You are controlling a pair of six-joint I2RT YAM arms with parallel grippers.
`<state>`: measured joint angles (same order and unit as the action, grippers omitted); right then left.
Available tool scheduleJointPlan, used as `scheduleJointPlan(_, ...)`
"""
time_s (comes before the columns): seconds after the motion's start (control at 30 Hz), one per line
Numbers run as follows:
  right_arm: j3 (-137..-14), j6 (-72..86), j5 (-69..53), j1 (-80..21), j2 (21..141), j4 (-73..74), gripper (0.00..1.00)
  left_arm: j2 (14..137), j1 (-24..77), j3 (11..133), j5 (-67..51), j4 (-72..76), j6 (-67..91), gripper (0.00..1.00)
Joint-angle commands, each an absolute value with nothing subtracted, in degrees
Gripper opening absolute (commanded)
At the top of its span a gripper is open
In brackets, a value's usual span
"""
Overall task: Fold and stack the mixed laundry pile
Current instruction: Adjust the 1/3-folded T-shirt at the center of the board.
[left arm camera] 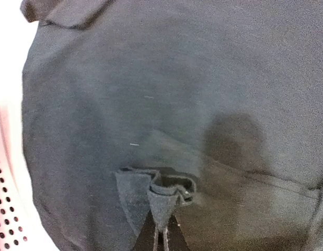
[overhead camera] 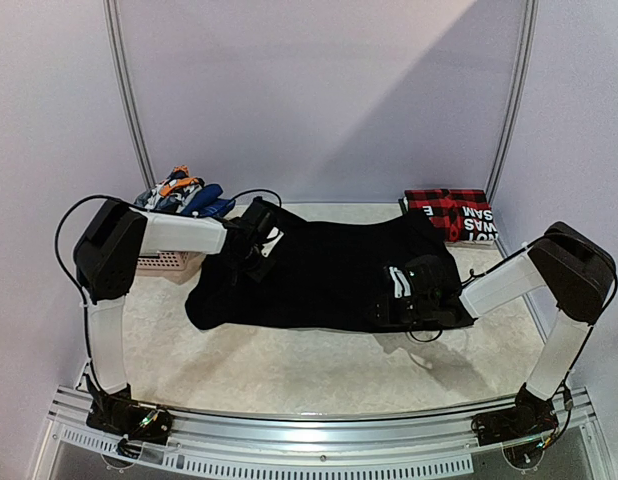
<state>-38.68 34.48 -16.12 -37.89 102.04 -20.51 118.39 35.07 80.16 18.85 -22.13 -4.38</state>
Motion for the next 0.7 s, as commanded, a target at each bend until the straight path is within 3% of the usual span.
scheduleJointPlan(0.0, -36.6, 34.8, -13.7, -38.2, 105.3, -8.1, 0.27, 115.9, 31.7, 82.4, 21.7, -19.3, -3.1, 0.0)
scheduleJointPlan(0.33, -38.4, 34.7, -14.5, -38.2, 106.6, -7.1, 0.27, 120.1, 25.2, 86.8, 23.7, -17.2, -0.3, 0.01)
scheduleJointPlan(0.53, -40.0, 34.0, -13.9, -38.3, 106.3, -3.5, 0.27, 116.5, 23.2, 83.3, 26.3, -14.1, 3.9, 0.2)
scheduleJointPlan(0.67, -40.4, 33.8, -13.6, -38.5, 105.6, -2.0, 0.27, 113.2, 23.1, 80.9, 28.0, -13.7, 5.4, 0.44)
